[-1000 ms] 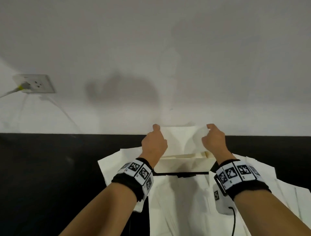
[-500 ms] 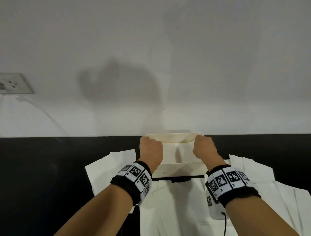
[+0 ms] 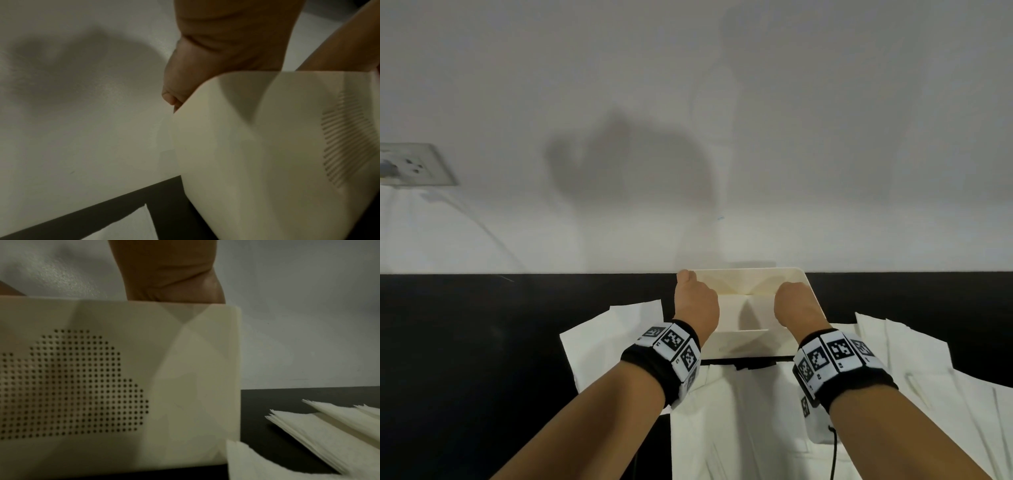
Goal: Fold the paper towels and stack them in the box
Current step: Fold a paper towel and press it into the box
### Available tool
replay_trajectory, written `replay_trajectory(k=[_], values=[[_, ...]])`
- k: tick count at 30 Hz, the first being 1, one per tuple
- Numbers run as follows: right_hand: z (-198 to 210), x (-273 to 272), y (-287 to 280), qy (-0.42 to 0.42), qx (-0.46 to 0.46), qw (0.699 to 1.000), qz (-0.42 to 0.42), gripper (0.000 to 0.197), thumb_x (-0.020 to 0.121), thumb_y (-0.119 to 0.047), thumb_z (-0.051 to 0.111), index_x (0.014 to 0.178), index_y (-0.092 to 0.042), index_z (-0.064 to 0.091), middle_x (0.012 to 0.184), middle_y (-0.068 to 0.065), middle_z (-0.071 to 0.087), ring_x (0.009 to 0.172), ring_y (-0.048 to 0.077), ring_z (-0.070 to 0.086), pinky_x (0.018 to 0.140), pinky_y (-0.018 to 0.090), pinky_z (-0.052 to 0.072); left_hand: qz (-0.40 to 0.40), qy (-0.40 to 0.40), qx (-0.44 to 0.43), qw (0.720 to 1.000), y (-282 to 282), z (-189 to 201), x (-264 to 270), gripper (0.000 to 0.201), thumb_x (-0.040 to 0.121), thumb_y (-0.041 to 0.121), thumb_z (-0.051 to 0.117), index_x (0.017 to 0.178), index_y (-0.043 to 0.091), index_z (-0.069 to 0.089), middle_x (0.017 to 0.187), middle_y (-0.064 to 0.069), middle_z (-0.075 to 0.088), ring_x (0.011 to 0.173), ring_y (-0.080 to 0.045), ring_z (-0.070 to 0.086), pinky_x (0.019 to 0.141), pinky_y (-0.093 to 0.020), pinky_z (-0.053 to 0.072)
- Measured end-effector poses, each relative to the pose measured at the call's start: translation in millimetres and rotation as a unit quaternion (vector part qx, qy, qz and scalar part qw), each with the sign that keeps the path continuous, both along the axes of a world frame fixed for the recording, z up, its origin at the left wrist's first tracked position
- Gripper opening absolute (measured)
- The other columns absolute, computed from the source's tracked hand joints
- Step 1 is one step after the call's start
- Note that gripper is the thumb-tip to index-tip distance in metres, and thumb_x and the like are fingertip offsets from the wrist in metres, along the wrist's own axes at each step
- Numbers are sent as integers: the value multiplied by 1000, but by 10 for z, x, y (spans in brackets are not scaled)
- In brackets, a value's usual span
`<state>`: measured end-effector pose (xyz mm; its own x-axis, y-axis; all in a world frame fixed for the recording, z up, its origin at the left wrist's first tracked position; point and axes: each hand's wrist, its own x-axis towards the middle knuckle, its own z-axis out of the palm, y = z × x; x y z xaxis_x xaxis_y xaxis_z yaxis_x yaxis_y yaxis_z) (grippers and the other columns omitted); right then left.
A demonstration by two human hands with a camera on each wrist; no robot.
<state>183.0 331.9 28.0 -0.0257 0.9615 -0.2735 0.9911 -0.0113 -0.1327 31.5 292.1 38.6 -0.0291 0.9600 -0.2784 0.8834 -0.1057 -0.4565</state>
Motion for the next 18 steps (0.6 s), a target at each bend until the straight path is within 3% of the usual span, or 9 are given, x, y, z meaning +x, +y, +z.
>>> replay_trajectory(k=[3,5,7,9,10,12,14,16,18], values=[[15,-28,-2,-17,-12,1000,5,27,94,-3,38,109,0,60,80,6,56,88,24,59,72,26,45,-15,14,7,1000,4,-44,-38,22,94,20,40,100,19,61,93,1,57,114,-25,38,100,-35,25],[46,-64,-28,-45,-23,999,16,27,93,-2,39,107,-3,62,82,3,57,88,21,60,79,27,51,-26,11,13,1000,2,-63,-70,25,94,20,40,105,17,62,108,-2,59,117,-26,36,102,-37,24],[96,-107,-62,-59,-18,998,16,23,91,-4,40,95,-7,63,89,2,60,82,18,59,80,29,52,-32,-14,26,999,-5,-48,-108,23,93,19,42,102,16,63,113,-4,57,119,-28,35,103,-38,24],[196,-189,-96,-46,4,999,6,21,89,-5,42,76,-12,56,78,-1,55,71,15,53,70,27,47,-32,-77,73,994,-45,8,-171,22,91,18,44,99,15,64,114,-6,55,115,-27,36,100,-37,27],[264,-240,-116,-36,27,999,9,19,89,-7,43,74,-12,54,78,0,55,73,17,54,69,26,44,-25,-128,114,985,-82,45,-225,23,91,19,44,101,15,64,113,-5,54,113,-26,37,98,-36,28],[401,-360,-164,-7,69,997,34,15,90,-12,46,94,-9,60,98,5,61,93,23,59,75,27,43,6,-233,210,950,-186,130,-403,28,93,25,44,111,21,65,113,-1,57,111,-24,40,93,-33,31],[555,-517,-292,92,98,989,61,24,93,-18,50,112,-11,62,115,6,61,108,23,57,83,26,43,47,-302,273,912,-321,193,-667,29,94,29,45,117,25,62,114,0,60,111,-22,44,91,-30,35],[710,-699,-493,188,106,970,113,27,94,-24,54,118,-17,64,119,2,62,110,16,57,87,17,36,106,-343,290,887,-458,208,-985,28,96,29,47,119,22,62,114,-1,62,110,-22,48,91,-30,38],[789,-921,-719,263,76,950,151,27,93,-25,56,117,-19,65,119,-4,64,108,11,58,81,7,31,186,-384,284,859,-590,170,-1301,27,95,24,48,118,18,62,115,-6,64,108,-24,54,92,-31,43]])
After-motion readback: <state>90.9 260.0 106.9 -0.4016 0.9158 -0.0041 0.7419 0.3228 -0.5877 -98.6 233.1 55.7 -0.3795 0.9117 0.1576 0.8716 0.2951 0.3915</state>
